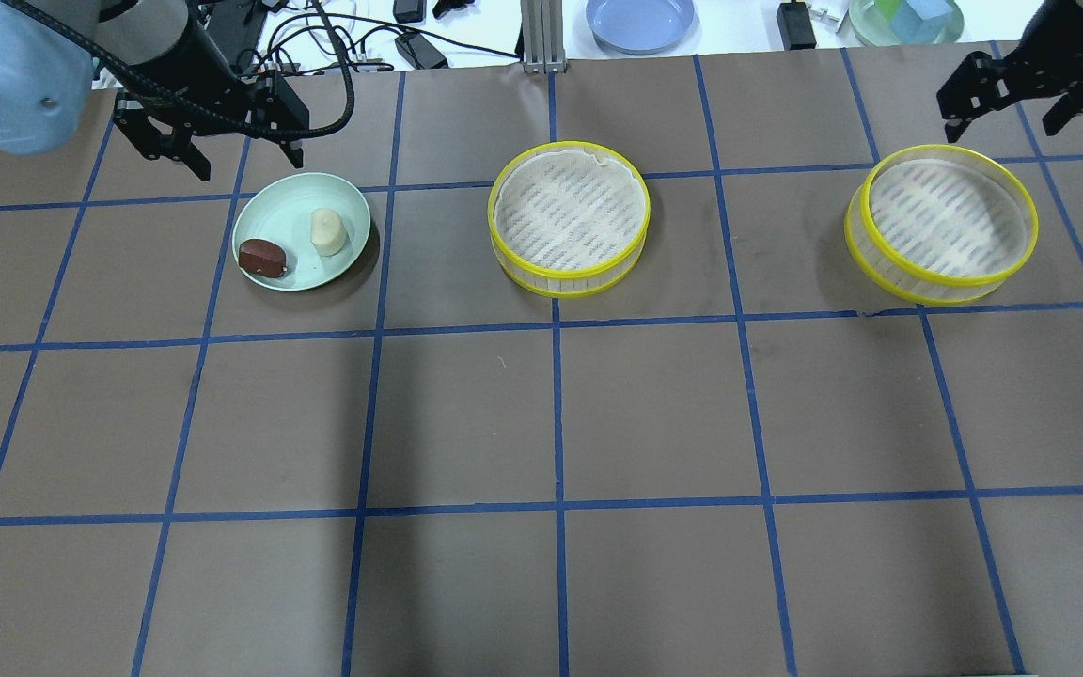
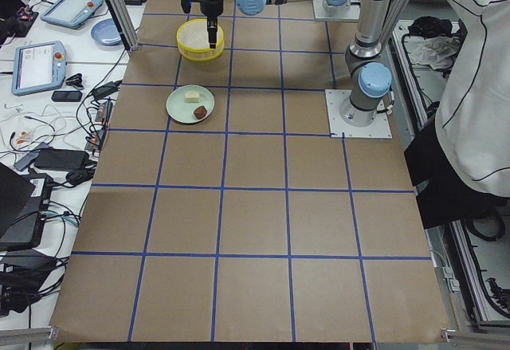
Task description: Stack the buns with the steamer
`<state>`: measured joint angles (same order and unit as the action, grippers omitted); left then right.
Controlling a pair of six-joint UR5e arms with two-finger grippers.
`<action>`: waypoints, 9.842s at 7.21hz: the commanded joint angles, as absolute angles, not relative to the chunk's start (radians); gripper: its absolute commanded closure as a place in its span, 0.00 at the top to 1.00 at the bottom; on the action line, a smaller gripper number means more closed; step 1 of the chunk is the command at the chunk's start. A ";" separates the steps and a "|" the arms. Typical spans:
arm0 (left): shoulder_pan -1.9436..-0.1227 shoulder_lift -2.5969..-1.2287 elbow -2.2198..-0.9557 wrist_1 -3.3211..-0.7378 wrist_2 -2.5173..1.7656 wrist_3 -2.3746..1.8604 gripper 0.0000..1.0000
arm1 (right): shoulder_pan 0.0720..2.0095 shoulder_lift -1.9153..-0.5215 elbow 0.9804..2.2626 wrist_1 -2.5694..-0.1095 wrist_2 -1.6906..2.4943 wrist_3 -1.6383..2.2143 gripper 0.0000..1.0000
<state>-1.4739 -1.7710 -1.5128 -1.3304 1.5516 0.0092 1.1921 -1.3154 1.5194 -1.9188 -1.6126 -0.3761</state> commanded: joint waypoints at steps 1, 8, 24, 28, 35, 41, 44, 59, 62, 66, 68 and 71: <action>-1.436 -1.905 -1.569 -1.093 1.549 0.063 1.00 | 1.067 -1.134 1.511 -2.072 -1.606 -0.556 1.00; -1.430 -2.198 -1.562 -0.874 1.503 0.061 0.50 | 1.011 -0.973 1.514 -2.186 -1.600 -0.592 0.42; -1.743 -2.171 -1.514 -0.753 1.146 -0.660 1.00 | 1.299 -1.319 1.523 -1.838 -1.627 -0.082 0.00; -1.735 -2.134 -1.505 -0.762 1.161 -0.559 1.00 | 1.464 -1.327 1.525 -1.835 -1.646 0.125 0.00; -1.447 -2.026 -1.476 -1.003 1.449 -0.064 1.00 | 1.658 -1.235 1.525 -1.962 -1.641 0.386 0.00; -1.367 -2.138 -1.586 -1.000 1.640 0.209 1.00 | 1.723 -1.082 1.502 -2.150 -1.635 0.475 0.00; -1.367 -2.155 -1.580 -1.000 1.643 0.212 0.33 | 1.767 -1.059 1.503 -2.158 -1.637 0.526 0.00; -1.607 -1.924 -1.529 -0.984 1.309 -0.467 0.00 | 1.643 -1.624 1.497 -1.599 -1.638 -0.006 1.00; -1.704 -1.965 -1.537 -0.944 1.202 -0.571 0.00 | 1.641 -1.654 1.500 -1.535 -1.632 -0.103 1.00; -1.717 -2.020 -1.542 -0.856 1.166 -0.659 1.00 | 1.583 -1.615 1.511 -1.600 -1.571 -0.161 1.00; -1.715 -2.020 -1.532 -0.867 1.152 -0.680 1.00 | 1.575 -1.611 1.529 -1.588 -1.571 -0.163 1.00; -1.706 -1.988 -1.508 -0.879 1.172 -0.575 1.00 | 1.574 -1.631 1.557 -1.520 -1.569 -0.070 1.00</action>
<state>-1.7125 -2.0105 -1.5246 -0.8669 1.1598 -0.6427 1.5745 -1.6232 1.5537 -1.5337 -1.5683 -0.1250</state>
